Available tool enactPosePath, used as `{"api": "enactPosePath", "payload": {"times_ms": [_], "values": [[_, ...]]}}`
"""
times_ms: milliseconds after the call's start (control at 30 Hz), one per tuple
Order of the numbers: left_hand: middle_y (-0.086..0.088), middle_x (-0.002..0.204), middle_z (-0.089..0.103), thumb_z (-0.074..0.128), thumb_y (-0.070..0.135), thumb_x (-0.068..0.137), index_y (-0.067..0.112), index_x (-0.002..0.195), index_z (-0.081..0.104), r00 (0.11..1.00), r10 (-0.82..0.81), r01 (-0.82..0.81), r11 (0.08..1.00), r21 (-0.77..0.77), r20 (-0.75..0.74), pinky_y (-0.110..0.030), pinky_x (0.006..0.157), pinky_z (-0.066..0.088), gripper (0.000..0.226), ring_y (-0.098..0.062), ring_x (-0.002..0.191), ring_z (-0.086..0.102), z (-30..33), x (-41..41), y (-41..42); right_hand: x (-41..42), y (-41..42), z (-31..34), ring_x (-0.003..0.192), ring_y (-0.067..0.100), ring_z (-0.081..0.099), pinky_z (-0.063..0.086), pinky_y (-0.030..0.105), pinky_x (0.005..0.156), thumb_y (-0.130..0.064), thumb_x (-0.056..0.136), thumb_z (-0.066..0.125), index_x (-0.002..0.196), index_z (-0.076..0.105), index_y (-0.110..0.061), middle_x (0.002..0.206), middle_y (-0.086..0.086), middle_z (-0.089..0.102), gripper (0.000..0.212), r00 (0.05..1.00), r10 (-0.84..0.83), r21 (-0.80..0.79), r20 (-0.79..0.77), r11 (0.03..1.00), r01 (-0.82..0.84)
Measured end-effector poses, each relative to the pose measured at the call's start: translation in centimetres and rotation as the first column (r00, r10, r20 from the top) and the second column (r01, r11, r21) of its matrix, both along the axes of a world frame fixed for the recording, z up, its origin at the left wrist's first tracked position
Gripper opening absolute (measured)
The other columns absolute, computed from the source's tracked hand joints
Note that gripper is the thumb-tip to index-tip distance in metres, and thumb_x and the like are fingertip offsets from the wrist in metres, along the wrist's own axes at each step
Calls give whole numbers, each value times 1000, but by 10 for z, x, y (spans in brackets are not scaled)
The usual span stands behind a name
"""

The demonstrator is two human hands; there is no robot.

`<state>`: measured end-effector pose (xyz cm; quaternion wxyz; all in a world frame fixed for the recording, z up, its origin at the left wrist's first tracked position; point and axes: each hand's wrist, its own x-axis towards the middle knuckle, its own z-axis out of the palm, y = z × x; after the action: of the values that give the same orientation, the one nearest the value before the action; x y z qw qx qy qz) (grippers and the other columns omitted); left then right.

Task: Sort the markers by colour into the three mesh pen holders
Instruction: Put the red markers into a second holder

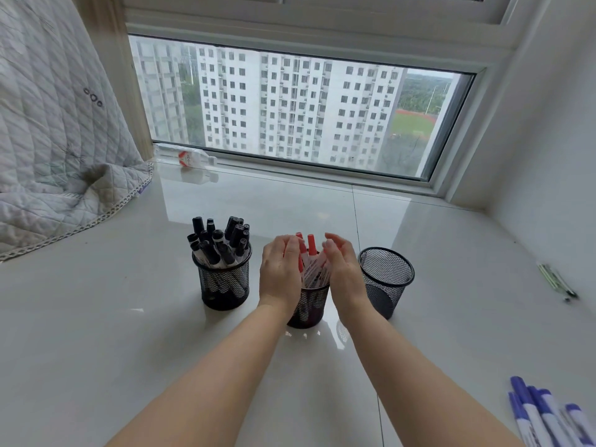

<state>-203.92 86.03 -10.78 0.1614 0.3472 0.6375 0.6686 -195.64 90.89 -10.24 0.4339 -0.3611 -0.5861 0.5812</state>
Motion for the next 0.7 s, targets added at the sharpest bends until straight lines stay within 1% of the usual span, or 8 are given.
{"api": "enactPosePath", "payload": {"times_ms": [100, 233, 333, 433, 500, 567, 633, 700], "values": [[3, 103, 55, 36, 33, 98, 37, 74, 60, 999, -28, 28, 1000, -13, -20, -34, 91, 48, 34, -7, 91, 58, 4, -2, 1, 1, -1, 5, 84, 2, 60, 48, 10, 68, -28, 100, 34, 109, 55, -23, 103, -1, 64, 24, 997, -17, 23, 77, 1000, 15], [-5, 116, 56, 41, 34, 97, 35, 83, 62, 994, -78, 83, 995, -56, 78, -44, 97, 46, 25, -22, 106, 58, 16, 0, -5, 10, -3, 15, 112, 15, 54, 41, 29, 101, -34, 99, 36, 132, 46, -19, 127, 5, 57, 38, 981, 30, -26, 193, 999, -26], [0, 132, 49, 42, 33, 96, 26, 105, 62, 984, -54, 28, 988, -149, -169, -39, 111, 28, 23, -20, 129, 39, 19, 6, -19, 23, -12, 18, 124, 15, 44, 29, 24, 103, -36, 96, 43, 143, 30, -20, 140, 3, 44, 52, 960, 31, 21, 279, 999, -39], [0, 144, 40, 43, 30, 96, 21, 118, 57, 922, -17, -53, 984, -170, -387, -28, 111, 14, 28, -17, 140, 21, 24, 20, -34, 41, -26, 22, 127, 16, 42, 29, 25, 99, -36, 95, 44, 145, 27, -22, 145, 3, 39, 54, 928, -18, 125, 372, 992, -31], [-4, 137, 47, 50, 21, 93, 15, 116, 57, 879, 56, -113, 989, -92, -474, -19, 105, 13, 25, -21, 137, 27, 30, 34, -46, 60, -40, 24, 118, 12, 45, 30, 23, 95, -32, 95, 44, 142, 33, -21, 142, 3, 42, 49, 929, -46, 182, 368, 983, -23], [-9, 121, 57, 55, 10, 87, 7, 109, 60, 829, 129, -150, 989, 5, -545, -16, 101, 18, 23, -28, 124, 41, 36, 53, -59, 84, -56, 19, 119, 12, 45, 32, 25, 98, -25, 95, 44, 138, 38, -21, 137, 0, 46, 43, 927, -68, 217, 368, 976, -14], [-9, 106, 61, 56, 8, 80, 6, 101, 62, 806, 135, -136, 990, 43, -576, -23, 98, 29, 22, -29, 107, 49, 36, 80, -71, 113, -71, 9, 125, 16, 42, 32, 29, 105, -20, 95, 44, 136, 41, -20, 136, -1, 47, 41, 906, -94, 230, 413, 973, -4], [-6, 99, 62, 55, 8, 79, 9, 99, 63, 824, 41, -57, 998, -9, -566, -28, 91, 37, 22, -25, 99, 50, 28, 110, -82, 146, -81, -1, 127, 18, 41, 31, 34, 108, -17, 96, 42, 135, 43, -17, 136, 1, 47, 39, 876, -128, 232, 465, 973, 19]]}}
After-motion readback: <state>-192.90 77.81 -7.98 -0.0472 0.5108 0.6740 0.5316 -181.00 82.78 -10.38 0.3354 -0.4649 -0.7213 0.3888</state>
